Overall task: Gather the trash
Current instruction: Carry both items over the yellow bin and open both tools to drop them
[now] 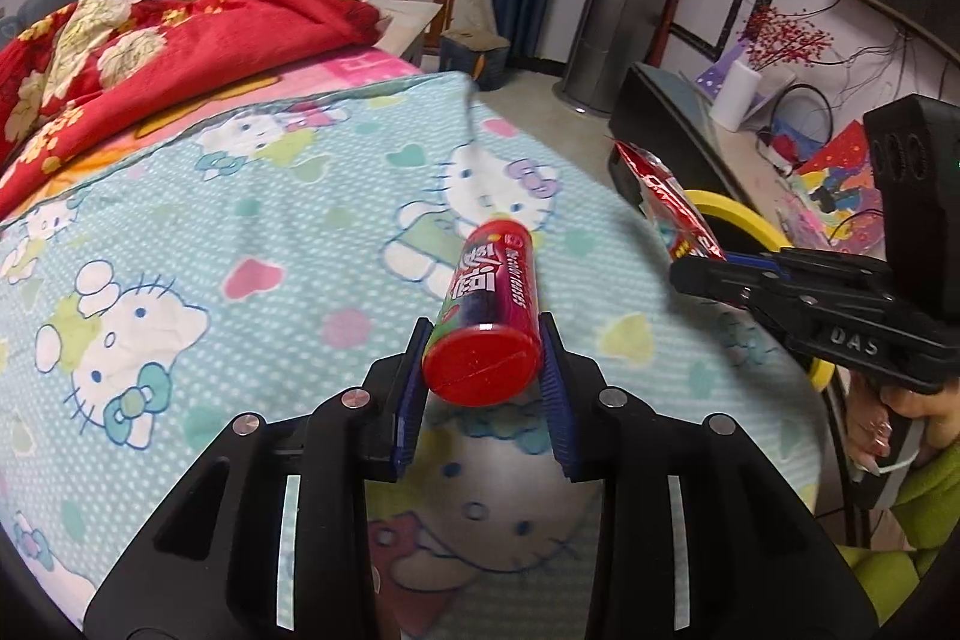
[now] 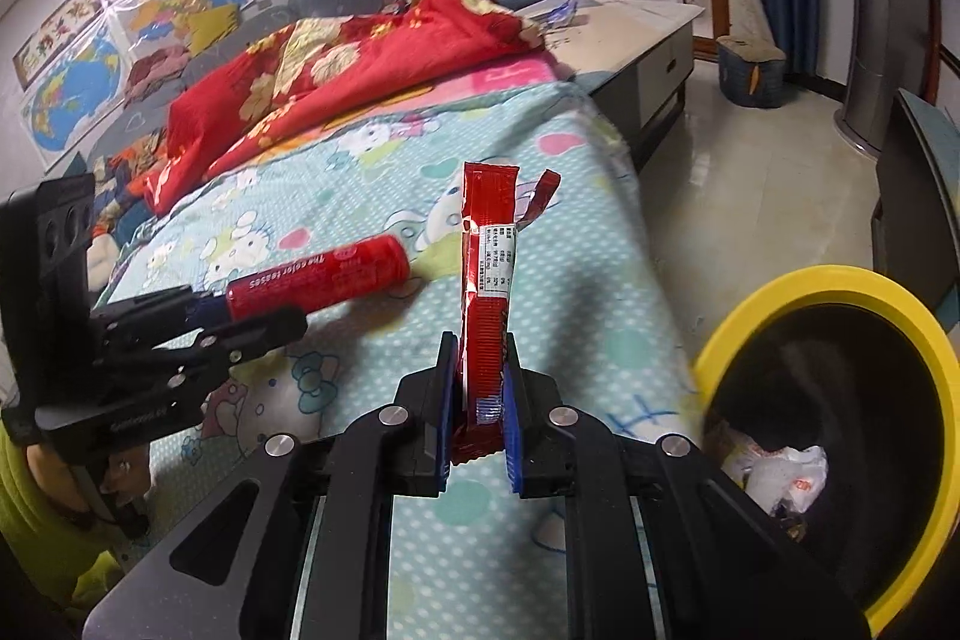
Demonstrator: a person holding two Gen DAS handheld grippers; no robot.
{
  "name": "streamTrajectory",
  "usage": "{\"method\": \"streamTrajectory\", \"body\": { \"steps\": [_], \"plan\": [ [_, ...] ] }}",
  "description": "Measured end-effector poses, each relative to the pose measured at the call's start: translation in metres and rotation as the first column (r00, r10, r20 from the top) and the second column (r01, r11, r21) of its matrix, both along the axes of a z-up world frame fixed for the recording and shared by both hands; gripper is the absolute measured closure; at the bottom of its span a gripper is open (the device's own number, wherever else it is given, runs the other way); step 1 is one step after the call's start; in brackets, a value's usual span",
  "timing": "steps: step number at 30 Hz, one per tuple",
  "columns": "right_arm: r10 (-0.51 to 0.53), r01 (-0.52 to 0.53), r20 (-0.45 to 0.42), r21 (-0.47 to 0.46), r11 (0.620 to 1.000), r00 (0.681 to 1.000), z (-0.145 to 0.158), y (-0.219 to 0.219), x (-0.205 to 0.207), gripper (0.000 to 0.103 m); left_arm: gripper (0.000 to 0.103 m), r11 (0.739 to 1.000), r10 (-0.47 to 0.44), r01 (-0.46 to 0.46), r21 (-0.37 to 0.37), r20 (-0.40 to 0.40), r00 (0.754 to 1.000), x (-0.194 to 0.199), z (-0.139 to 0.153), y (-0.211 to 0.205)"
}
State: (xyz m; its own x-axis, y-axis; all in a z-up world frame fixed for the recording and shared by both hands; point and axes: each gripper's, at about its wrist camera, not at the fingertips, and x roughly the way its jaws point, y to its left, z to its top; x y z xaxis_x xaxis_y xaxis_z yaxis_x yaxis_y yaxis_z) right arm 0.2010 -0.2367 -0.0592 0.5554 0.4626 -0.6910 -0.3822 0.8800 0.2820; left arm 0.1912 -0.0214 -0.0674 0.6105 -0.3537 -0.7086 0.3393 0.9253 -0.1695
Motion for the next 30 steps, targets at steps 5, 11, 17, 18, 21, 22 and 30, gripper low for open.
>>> {"method": "streamTrajectory", "body": {
  "steps": [5, 11, 17, 18, 21, 22, 30],
  "plan": [
    [-0.024, 0.024, 0.01, -0.002, 1.0, 1.0, 0.004, -0.015, -0.006, 0.09, 0.077, 1.0, -0.025, 0.026, -0.013, 0.015, 1.0, -0.008, 0.007, -0.012],
    [-0.053, 0.053, 0.02, -0.002, 0.999, 0.998, 0.008, -0.033, -0.013, 0.09, 0.078, 0.998, -0.06, 0.061, -0.026, 0.031, 0.998, -0.017, 0.016, -0.029],
    [-0.098, 0.098, 0.031, 0.008, 0.995, 0.995, 0.013, -0.055, -0.019, 0.09, 0.079, 0.994, -0.1, 0.101, -0.029, 0.053, 0.994, -0.025, 0.026, -0.05],
    [-0.108, 0.108, 0.034, 0.011, 0.994, 0.994, 0.015, -0.059, -0.02, 0.09, 0.079, 0.993, -0.11, 0.111, -0.03, 0.056, 0.992, -0.026, 0.028, -0.054],
    [-0.14, 0.14, 0.04, 0.018, 0.99, 0.989, 0.016, -0.075, -0.022, 0.09, 0.079, 0.99, -0.133, 0.135, -0.033, 0.063, 0.989, -0.028, 0.034, -0.067],
    [-0.153, 0.153, 0.042, 0.02, 0.988, 0.987, 0.017, -0.079, -0.023, 0.09, 0.079, 0.989, -0.145, 0.147, -0.032, 0.067, 0.987, -0.029, 0.036, -0.073],
    [-0.253, 0.251, 0.04, 0.053, 0.967, 0.967, 0.019, -0.124, -0.024, 0.09, 0.079, 0.971, -0.235, 0.237, -0.014, 0.093, 0.968, -0.035, 0.049, -0.117]
  ]
}}
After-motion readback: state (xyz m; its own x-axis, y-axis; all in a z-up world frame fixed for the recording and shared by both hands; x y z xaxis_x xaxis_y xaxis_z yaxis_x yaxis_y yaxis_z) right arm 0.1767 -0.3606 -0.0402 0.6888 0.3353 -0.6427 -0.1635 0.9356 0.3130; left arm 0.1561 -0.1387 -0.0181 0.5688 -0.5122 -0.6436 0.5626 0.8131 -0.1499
